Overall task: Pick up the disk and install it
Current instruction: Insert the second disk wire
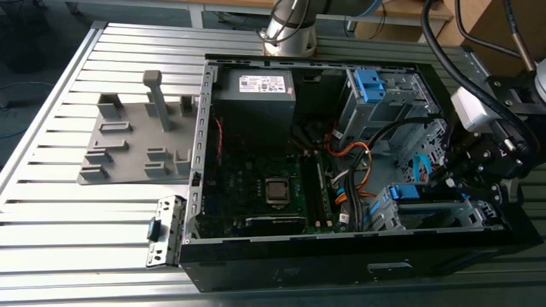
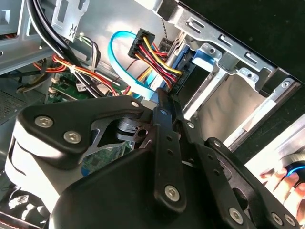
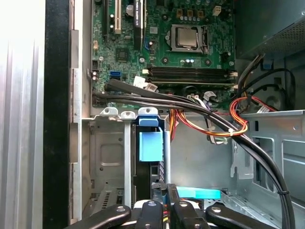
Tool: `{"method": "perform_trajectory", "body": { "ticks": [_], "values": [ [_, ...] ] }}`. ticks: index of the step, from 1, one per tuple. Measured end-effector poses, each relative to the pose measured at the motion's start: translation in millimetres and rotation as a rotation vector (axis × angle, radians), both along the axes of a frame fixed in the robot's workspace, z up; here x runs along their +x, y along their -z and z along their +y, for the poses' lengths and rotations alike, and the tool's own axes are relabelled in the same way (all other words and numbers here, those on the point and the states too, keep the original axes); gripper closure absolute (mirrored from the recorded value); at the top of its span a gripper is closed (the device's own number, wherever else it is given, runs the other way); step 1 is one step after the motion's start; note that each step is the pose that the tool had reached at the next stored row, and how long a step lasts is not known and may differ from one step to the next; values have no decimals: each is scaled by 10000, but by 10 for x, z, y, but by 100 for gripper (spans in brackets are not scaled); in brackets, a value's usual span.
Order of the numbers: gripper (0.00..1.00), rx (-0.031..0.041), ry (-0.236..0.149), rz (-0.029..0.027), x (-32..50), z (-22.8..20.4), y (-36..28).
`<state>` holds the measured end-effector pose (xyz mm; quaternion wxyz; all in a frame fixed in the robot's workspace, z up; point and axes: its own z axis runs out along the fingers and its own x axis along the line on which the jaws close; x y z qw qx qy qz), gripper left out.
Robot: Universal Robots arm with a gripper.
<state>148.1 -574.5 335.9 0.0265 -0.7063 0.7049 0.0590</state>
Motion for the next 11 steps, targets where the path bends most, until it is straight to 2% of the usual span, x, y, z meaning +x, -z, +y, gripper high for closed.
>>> {"method": "perform_trajectory", "body": {
  "ticks": [11],
  "values": [
    [84, -4, 1, 1, 33, -5, 27]
  ]
}}
